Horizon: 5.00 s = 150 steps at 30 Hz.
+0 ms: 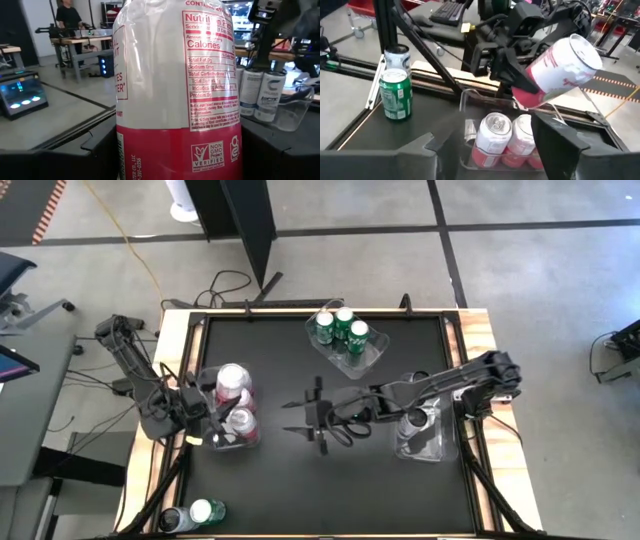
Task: Sort soda cans
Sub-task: Put the pink white soda can into the left transparent bin
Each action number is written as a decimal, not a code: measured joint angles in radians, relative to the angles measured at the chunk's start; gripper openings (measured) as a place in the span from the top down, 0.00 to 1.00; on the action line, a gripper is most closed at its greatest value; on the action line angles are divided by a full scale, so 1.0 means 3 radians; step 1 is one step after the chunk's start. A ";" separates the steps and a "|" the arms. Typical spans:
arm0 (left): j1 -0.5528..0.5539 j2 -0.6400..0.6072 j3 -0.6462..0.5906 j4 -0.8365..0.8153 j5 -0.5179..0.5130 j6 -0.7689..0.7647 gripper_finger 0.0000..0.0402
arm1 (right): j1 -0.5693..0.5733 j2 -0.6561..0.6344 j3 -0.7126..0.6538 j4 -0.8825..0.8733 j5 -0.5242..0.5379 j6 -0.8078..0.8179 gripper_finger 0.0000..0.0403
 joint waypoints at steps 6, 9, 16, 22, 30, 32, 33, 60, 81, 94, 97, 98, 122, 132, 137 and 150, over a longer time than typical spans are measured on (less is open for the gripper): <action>-0.0044 -0.0095 0.0000 -0.0283 0.0080 -0.0202 0.29 | -0.0003 0.0112 0.0001 0.0195 -0.0074 0.0000 0.53; -0.0086 -0.0136 0.0000 -0.0358 0.0227 -0.0233 0.28 | -0.0011 0.0222 0.0002 0.0344 -0.0151 0.0011 0.63; -0.0140 -0.0145 0.0000 -0.0618 0.0760 -0.0436 0.29 | -0.0053 0.0390 0.0003 0.0486 -0.0226 0.0008 0.84; -0.0141 -0.0129 0.0020 -0.0633 0.1492 -0.0300 0.28 | -0.0071 0.0403 -0.0001 0.0515 -0.0318 -0.0083 0.94; -0.0141 -0.0160 0.0222 -0.0722 0.2087 0.0087 0.28 | -0.0064 0.0400 -0.0001 0.0522 -0.0407 -0.0099 0.99; -0.0141 -0.0179 0.0262 -0.0839 0.2125 0.0082 0.28 | -0.0047 0.0400 -0.0001 0.0516 -0.0407 -0.0102 0.99; -0.0141 -0.0185 0.0272 -0.0897 0.2125 0.0040 0.29 | -0.0039 0.0400 -0.0001 0.0519 -0.0407 -0.0111 0.99; -0.0141 -0.0285 0.0292 -0.1507 0.2318 -0.0098 0.29 | -0.0116 0.0548 0.0001 0.0858 -0.0569 -0.0114 0.99; -0.0140 -0.0285 0.0292 -0.1595 0.2921 0.0098 0.28 | -0.0256 0.0548 0.0001 0.1330 -0.0839 -0.0329 0.99; -0.0141 -0.0285 0.0292 -0.1596 0.3023 0.0116 0.29 | -0.0322 0.0548 0.0165 0.1644 -0.1331 -0.0413 0.99; -0.0140 -0.0286 0.0292 -0.1595 0.3049 0.0111 0.28 | -0.0324 0.0543 0.0318 0.1522 -0.1358 -0.0414 0.99; -0.0141 -0.0286 0.0292 -0.1595 0.3072 0.0111 0.28 | -0.0324 0.0543 0.0359 0.1485 -0.1358 -0.0418 0.99; -0.0141 -0.0285 0.0292 -0.1525 0.3076 0.0176 0.28 | -0.0308 0.0802 0.0472 0.1383 -0.1455 -0.0456 0.99; -0.0141 -0.0285 0.0292 -0.1079 0.1917 0.0358 0.28 | -0.0308 0.0770 0.0470 0.1223 -0.1445 -0.0648 0.99; -0.0141 -0.0282 0.0292 -0.1094 0.1213 0.0125 0.29 | -0.0308 0.0636 0.0470 0.1033 -0.1439 -0.0879 0.99; 0.0004 0.0085 0.0281 -0.1155 0.0031 -0.0323 0.28 | -0.0598 0.0592 0.0470 0.0739 -0.1429 -0.0867 0.99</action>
